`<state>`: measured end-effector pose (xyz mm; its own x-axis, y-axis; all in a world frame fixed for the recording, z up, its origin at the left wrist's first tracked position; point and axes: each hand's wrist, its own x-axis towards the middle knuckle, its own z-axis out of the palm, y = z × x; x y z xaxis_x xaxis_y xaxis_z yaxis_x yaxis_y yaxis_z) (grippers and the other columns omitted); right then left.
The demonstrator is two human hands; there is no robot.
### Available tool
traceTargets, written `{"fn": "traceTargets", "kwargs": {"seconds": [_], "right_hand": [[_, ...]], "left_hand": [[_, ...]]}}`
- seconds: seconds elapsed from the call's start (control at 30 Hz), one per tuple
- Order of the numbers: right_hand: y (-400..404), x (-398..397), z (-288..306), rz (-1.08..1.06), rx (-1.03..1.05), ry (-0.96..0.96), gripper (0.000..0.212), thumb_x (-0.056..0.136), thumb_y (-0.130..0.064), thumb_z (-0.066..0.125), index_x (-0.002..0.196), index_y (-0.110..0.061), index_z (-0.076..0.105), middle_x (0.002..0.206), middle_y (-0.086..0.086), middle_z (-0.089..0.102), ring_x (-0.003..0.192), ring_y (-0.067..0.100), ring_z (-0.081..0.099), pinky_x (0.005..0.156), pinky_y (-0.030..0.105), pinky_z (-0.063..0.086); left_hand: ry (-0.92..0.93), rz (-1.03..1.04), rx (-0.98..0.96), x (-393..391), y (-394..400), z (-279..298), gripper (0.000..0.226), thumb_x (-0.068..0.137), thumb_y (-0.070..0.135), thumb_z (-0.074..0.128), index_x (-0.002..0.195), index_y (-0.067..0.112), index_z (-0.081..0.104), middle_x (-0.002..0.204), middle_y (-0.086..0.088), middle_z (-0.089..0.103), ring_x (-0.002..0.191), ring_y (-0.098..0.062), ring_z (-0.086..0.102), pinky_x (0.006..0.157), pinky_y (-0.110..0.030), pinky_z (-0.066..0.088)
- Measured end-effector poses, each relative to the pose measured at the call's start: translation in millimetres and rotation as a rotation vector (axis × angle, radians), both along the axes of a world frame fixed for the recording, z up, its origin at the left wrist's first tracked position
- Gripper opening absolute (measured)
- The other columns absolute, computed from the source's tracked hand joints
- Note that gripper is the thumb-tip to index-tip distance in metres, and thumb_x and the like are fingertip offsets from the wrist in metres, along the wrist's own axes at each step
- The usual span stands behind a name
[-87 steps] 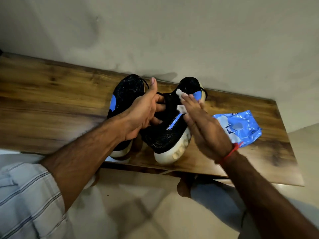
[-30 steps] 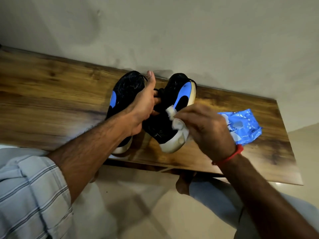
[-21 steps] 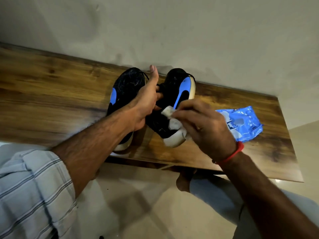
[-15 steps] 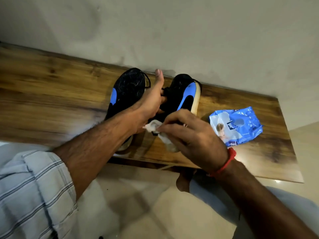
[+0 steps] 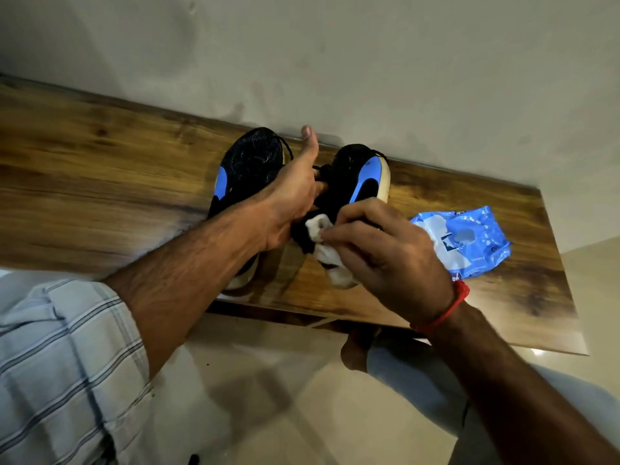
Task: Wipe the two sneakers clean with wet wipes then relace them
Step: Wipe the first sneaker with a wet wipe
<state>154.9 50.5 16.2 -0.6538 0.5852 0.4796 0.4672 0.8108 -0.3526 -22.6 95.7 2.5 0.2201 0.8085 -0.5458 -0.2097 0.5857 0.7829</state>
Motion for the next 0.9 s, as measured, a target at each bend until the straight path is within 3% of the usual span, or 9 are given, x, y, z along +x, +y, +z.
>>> {"fn": "traceTargets", "kwargs": {"seconds": [0.07,0.13,0.3,0.4,0.6,0.67,0.77,0.83,0.9], "right_hand": [[5.1,2.8,0.2,-0.081,-0.009,0.031,0.013,0.091,-0.003,0.069,0.102,-0.003,0.074,0.1,0.013,0.065,0.092,0.019,0.063,0.085,0.017,0.046],[9.4,6.2,0.0,-0.134,-0.017,0.063,0.012,0.089,-0.001,0.069,0.1,-0.003,0.074,0.098,0.012,0.066,0.091,0.019,0.062,0.085,0.016,0.045],[-6.6,-5.7,-8.6,0.064,-0.017,-0.026,0.01,0.09,-0.004,0.068,0.098,-0.001,0.074,0.098,0.015,0.063,0.088,0.025,0.061,0.08,0.032,0.05],[-6.8,-8.6,-11.2,0.142,0.02,-0.12,0.011,0.091,-0.006,0.067,0.097,-0.001,0.074,0.097,0.015,0.062,0.086,0.026,0.058,0.075,0.038,0.049],[5.6,2.6,0.6,-0.051,0.0,0.05,0.014,0.089,0.0,0.068,0.101,0.0,0.074,0.098,0.015,0.064,0.089,0.024,0.063,0.087,0.019,0.044],[0.0,-4.6,-6.3,0.005,-0.008,0.009,0.014,0.089,-0.001,0.068,0.102,0.0,0.074,0.099,0.015,0.063,0.089,0.027,0.061,0.084,0.028,0.049],[-7.9,-16.2,-14.7,0.055,0.011,-0.081,0.013,0.092,-0.005,0.065,0.102,-0.002,0.073,0.1,0.015,0.061,0.087,0.029,0.056,0.075,0.044,0.048],[-6.3,-17.4,-13.6,0.004,0.012,-0.025,0.013,0.092,-0.003,0.064,0.103,0.001,0.071,0.101,0.017,0.06,0.089,0.029,0.057,0.08,0.04,0.048],[0.0,-14.4,-11.3,-0.099,-0.003,0.062,0.013,0.092,0.002,0.063,0.103,0.004,0.069,0.102,0.018,0.059,0.094,0.026,0.057,0.089,0.026,0.045]], "left_hand": [[0.021,0.001,0.002,1.7,-1.1,0.6,0.095,0.09,0.084,0.012,0.13,0.015,0.062,0.122,-0.009,0.073,0.108,-0.026,0.072,0.086,-0.04,0.058],[0.039,0.01,0.005,3.6,-1.4,-0.9,0.094,0.089,0.085,0.012,0.128,0.017,0.064,0.122,-0.008,0.073,0.111,-0.028,0.071,0.098,-0.047,0.055],[0.019,0.009,-0.031,0.2,0.2,-4.0,0.105,0.084,0.09,0.016,0.15,0.013,0.045,0.143,-0.013,0.059,0.117,-0.03,0.068,0.105,-0.048,0.052],[0.021,-0.009,-0.033,-1.9,1.0,-0.4,0.105,0.085,0.089,0.017,0.155,0.013,0.038,0.148,-0.015,0.053,0.12,-0.031,0.066,0.101,-0.045,0.054],[0.034,-0.036,-0.047,0.0,0.6,9.7,0.102,0.088,0.086,0.011,0.147,0.011,0.046,0.136,-0.009,0.063,0.11,-0.027,0.072,0.091,-0.043,0.058],[0.053,-0.044,-0.033,2.5,0.3,9.4,0.099,0.089,0.085,0.01,0.142,0.013,0.051,0.135,-0.01,0.065,0.104,-0.025,0.074,0.085,-0.037,0.058],[0.105,-0.035,-0.027,2.6,0.7,8.7,0.104,0.089,0.085,0.01,0.157,0.009,0.032,0.132,-0.002,0.063,0.085,-0.01,0.075,0.073,-0.024,0.059],[0.093,-0.035,-0.013,0.3,2.8,7.9,0.105,0.087,0.087,0.011,0.156,0.011,0.033,0.125,-0.003,0.069,0.092,-0.012,0.075,0.077,-0.027,0.06],[0.118,-0.03,0.007,1.8,2.8,8.5,0.105,0.088,0.087,0.011,0.153,0.009,0.037,0.109,-0.002,0.076,0.08,-0.011,0.075,0.065,-0.026,0.059]]}}
